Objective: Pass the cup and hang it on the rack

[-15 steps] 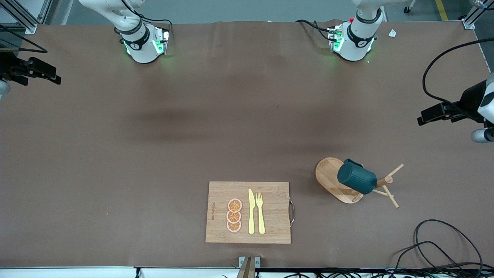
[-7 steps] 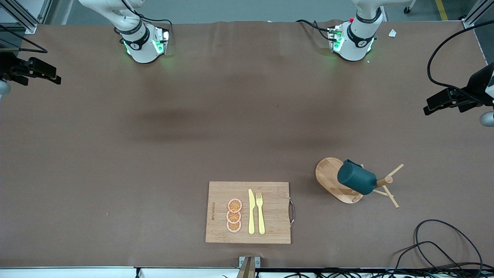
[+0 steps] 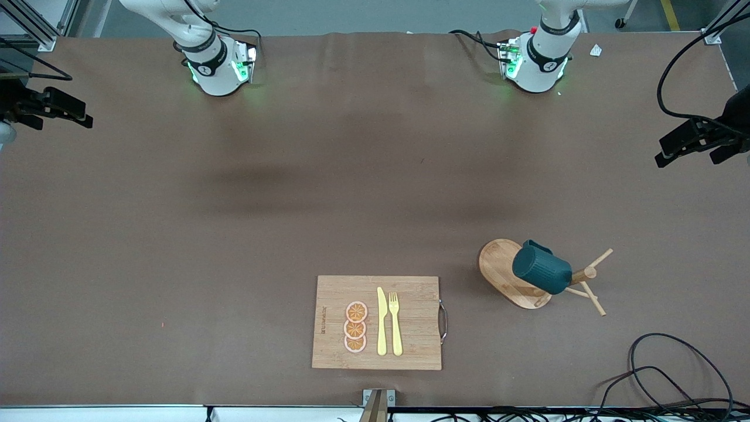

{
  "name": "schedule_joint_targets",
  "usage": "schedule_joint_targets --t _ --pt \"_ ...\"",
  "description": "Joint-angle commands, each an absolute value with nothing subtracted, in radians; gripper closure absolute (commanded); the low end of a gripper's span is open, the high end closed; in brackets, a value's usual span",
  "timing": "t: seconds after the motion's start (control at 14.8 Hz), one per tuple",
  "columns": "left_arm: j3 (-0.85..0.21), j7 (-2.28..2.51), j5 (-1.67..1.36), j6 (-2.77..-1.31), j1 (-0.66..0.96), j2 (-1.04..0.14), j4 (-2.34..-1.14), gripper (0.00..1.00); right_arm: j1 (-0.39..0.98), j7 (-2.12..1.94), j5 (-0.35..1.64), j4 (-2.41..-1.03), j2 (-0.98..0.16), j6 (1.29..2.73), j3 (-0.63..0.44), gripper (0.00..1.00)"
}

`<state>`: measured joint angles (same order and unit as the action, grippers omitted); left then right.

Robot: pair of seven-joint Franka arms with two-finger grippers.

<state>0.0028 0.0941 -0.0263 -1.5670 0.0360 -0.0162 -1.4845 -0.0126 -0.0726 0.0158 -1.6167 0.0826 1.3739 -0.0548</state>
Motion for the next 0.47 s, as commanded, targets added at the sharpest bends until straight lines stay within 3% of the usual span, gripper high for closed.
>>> schedule_joint_targets --t 0.0,0.41 --pt "0.011 0.084 -0.006 -1.594 0.051 0.025 -1.532 0.0 -0.025 -0.089 0.015 -1.629 0.094 1.371 -0.049 0.0" --pt "0.003 0.087 -0.003 -1.597 0.049 0.015 -1.513 0.0 -0.026 -0.089 0.015 -1.629 0.094 1.371 -0.049 0.0"
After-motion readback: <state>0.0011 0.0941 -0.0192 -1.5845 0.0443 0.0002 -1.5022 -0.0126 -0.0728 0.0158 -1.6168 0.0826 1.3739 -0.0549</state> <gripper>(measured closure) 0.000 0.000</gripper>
